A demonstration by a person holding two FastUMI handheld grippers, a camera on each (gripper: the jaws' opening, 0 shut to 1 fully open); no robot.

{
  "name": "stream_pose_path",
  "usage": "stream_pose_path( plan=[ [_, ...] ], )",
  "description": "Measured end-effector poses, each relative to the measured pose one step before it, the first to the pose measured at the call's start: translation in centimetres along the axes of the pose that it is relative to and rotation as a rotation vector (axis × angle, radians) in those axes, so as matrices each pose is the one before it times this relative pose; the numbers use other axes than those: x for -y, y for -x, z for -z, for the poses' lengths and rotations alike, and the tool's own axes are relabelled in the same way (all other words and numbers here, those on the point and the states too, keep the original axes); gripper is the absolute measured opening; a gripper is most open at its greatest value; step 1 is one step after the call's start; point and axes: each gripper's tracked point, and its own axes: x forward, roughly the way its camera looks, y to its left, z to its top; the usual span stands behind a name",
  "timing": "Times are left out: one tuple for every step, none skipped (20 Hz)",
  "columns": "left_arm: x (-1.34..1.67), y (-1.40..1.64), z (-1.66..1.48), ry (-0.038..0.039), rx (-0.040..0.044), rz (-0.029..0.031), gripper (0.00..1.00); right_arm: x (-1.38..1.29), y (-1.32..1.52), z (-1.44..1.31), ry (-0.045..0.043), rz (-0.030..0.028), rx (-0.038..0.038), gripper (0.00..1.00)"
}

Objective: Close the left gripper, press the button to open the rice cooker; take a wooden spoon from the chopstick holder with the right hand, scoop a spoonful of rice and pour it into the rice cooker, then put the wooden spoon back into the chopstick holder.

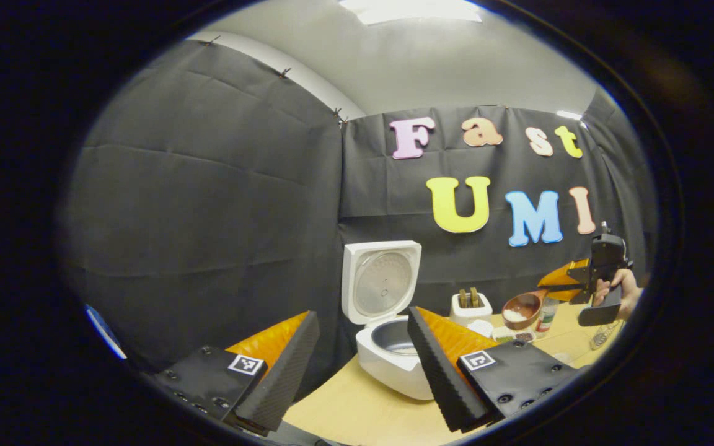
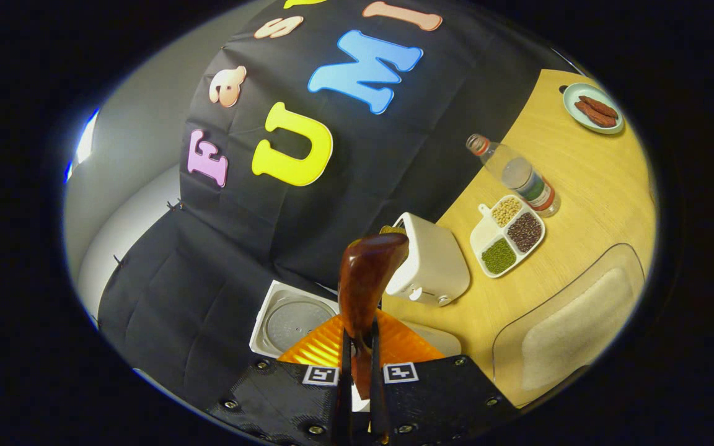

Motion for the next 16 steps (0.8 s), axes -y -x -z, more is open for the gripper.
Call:
stream_pose_path(
  plan=[
    [-0.509, 0.202, 0.266, 0.00116, -0.00735, -0.00866, 0.94, -0.579, -0.814, 0.378, 0.00955, -0.00826, -0.00470, 0.12],
    [-0.546, 0.202, 0.252, 0.00022, -0.00614, -0.00776, 1.00, -0.523, -0.786, 0.497, 0.01115, -0.00700, -0.00483, 0.12],
    [-0.558, 0.116, 0.237, -0.00236, -0.00705, -0.00890, 0.94, -0.480, -0.738, 0.543, 0.01043, -0.00496, -0.00847, 0.12],
    [-0.426, 0.177, 0.301, -0.00355, -0.00593, -0.00830, 1.00, -0.371, -0.813, 0.378, 0.00996, -0.00390, -0.00824, 0.12],
    [-0.449, 0.044, 0.066, -0.00289, -0.00469, -0.00955, 1.00, -0.400, -0.751, 0.453, 0.01138, -0.00512, -0.00661, 0.12],
    [-0.443, 0.045, 0.134, -0.00177, -0.00499, -0.00657, 1.00, -0.497, -0.775, 0.397, 0.01377, -0.00592, -0.00184, 0.12],
    [-0.388, -0.117, 0.154, -0.00173, -0.00501, -0.00835, 1.00, -0.403, -0.810, 0.347, 0.01875, -0.00415, -0.00135, 0.12],
    [-0.613, -0.037, 0.188, -0.00233, -0.00426, -0.00997, 0.99, -0.281, -0.788, 0.486, 0.01451, -0.00065, -0.00481, 0.12],
    [-0.593, 0.002, 0.034, -0.00234, -0.00335, -0.00950, 0.99, -0.155, -0.863, 0.406, 0.01091, 0.00056, -0.00765, 0.12],
    [-0.523, 0.010, 0.040, -0.00222, -0.00181, -0.00831, 0.99, -0.228, -0.736, 0.466, 0.00635, -0.00180, -0.00512, 0.12],
    [-0.498, 0.075, 0.016, -0.00264, -0.00183, -0.00779, 0.99, -0.243, -0.800, 0.424, 0.00484, -0.00345, -0.00558, 0.12],
    [-0.375, -0.024, 0.280, -0.00306, -0.00315, -0.00866, 0.99, -0.415, -0.819, 0.506, 0.00576, -0.00417, -0.00808, 0.12],
    [-0.487, -0.075, 0.101, -0.00182, -0.00565, -0.00781, 0.99, -0.256, -0.929, 0.333, 0.00590, -0.00075, -0.00755, 0.12],
    [-0.161, 0.000, 0.235, -0.00006, -0.00528, -0.00706, 0.99, -0.248, -0.698, 0.238, 0.01014, 0.00110, -0.00549, 0.12],
    [-0.267, 0.079, 0.101, 0.00163, -0.00557, -0.00732, 0.99, -0.227, -0.885, 0.171, 0.01580, 0.00087, -0.00119, 0.11],
    [-0.351, -0.034, 0.512, 0.00232, -0.00511, -0.00697, 0.94, -0.135, -0.922, 0.186, 0.02052, 0.00228, 0.00115, 0.12]
  ],
)
